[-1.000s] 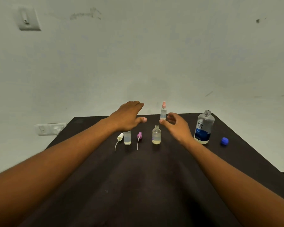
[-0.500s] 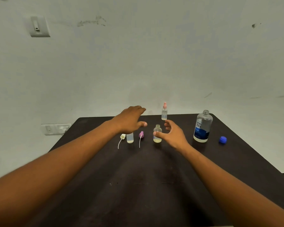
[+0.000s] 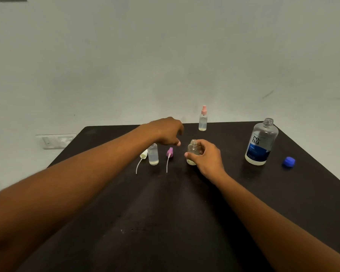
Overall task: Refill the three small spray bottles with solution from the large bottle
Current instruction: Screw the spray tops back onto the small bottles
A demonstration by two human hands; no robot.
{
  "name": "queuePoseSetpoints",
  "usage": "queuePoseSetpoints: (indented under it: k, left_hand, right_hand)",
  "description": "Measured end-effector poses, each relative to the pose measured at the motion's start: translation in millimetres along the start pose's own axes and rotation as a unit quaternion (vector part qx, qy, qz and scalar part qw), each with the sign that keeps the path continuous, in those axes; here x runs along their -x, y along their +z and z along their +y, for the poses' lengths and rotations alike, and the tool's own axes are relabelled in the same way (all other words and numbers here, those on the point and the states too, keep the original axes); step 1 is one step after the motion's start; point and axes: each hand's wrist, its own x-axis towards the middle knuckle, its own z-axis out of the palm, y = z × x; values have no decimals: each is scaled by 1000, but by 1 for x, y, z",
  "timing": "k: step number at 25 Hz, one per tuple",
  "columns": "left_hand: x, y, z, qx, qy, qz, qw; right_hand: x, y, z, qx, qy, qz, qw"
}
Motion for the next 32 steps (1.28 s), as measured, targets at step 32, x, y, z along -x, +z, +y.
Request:
queuePoseSetpoints:
  k: [32]
  left_hand:
    - [57,3,60,187,-7,96,978]
  right_hand:
    - [85,-65,-15,-107,-52,42,992]
